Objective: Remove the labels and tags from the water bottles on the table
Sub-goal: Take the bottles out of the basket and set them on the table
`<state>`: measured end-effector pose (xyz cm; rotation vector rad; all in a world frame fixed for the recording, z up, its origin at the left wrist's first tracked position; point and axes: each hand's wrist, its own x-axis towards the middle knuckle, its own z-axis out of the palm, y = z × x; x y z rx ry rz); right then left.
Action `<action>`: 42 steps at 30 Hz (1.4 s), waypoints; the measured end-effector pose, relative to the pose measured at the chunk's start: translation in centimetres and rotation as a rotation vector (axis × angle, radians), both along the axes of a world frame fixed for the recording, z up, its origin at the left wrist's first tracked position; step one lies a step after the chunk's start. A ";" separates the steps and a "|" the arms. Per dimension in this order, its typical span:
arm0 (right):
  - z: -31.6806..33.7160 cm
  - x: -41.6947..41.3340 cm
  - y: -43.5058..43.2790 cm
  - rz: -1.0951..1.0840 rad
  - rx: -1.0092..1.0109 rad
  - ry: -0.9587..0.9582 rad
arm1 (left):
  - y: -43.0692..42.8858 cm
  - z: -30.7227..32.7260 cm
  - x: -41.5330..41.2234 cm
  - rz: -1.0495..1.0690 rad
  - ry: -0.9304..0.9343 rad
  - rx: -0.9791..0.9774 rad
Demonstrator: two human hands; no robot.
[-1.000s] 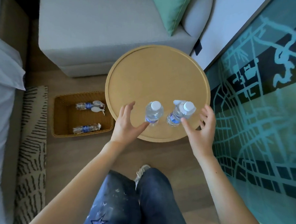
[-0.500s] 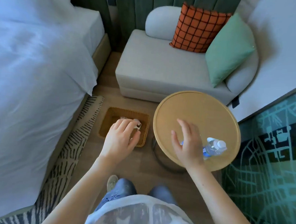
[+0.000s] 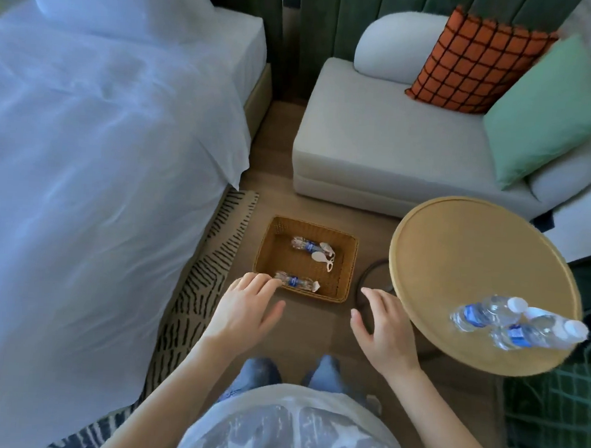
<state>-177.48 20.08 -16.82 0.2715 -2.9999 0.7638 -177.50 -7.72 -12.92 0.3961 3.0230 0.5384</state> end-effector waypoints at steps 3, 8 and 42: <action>0.2 -1.9 -3.1 -0.054 0.004 0.004 | -3.7 0.4 -2.3 0.006 0.001 0.008; 0.3 -5.3 -5.8 -0.156 -0.002 0.022 | -6.2 0.0 -7.1 -0.032 -0.053 0.024; -4.7 -25.8 -16.1 -0.981 -0.004 -0.125 | -5.9 -7.7 -44.6 -0.753 -0.248 -0.094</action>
